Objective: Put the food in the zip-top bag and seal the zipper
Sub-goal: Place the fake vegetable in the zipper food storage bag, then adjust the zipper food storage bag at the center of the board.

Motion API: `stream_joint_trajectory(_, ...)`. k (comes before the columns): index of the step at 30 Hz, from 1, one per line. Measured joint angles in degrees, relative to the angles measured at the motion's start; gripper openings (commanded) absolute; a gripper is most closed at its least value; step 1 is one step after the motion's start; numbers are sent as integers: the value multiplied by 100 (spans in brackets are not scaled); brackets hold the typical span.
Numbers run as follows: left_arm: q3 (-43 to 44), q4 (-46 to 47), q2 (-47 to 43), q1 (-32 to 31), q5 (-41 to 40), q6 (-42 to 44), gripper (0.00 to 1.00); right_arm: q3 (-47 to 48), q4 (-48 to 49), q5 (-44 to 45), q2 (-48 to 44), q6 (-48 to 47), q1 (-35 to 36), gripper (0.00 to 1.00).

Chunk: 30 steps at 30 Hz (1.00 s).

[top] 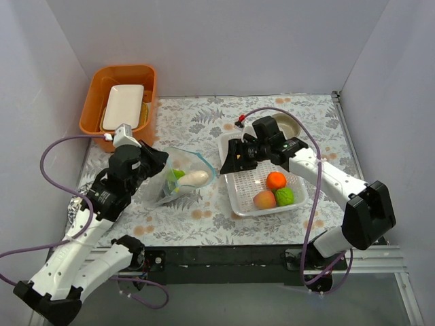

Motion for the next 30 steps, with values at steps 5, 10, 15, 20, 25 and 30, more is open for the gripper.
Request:
stream_joint_trajectory(5,-120,11,85,0,79,-24,0,-11,339,-214,227,175,262,65)
stream_joint_trajectory(10,-120,61,122,0,157,-26,0,48,490,-273,614,317,533,58)
stream_joint_trajectory(15,-122,144,153,0,264,-28,0,59,503,-262,809,361,640,29)
stream_joint_trajectory(20,-168,232,153,0,376,-28,0,164,474,-197,837,374,640,1)
stream_joint_trajectory(25,-177,271,229,0,387,160,0,566,389,-179,837,291,675,1)
stream_joint_trajectory(30,-20,-59,481,0,-63,520,0,1773,236,-455,1003,125,844,1)
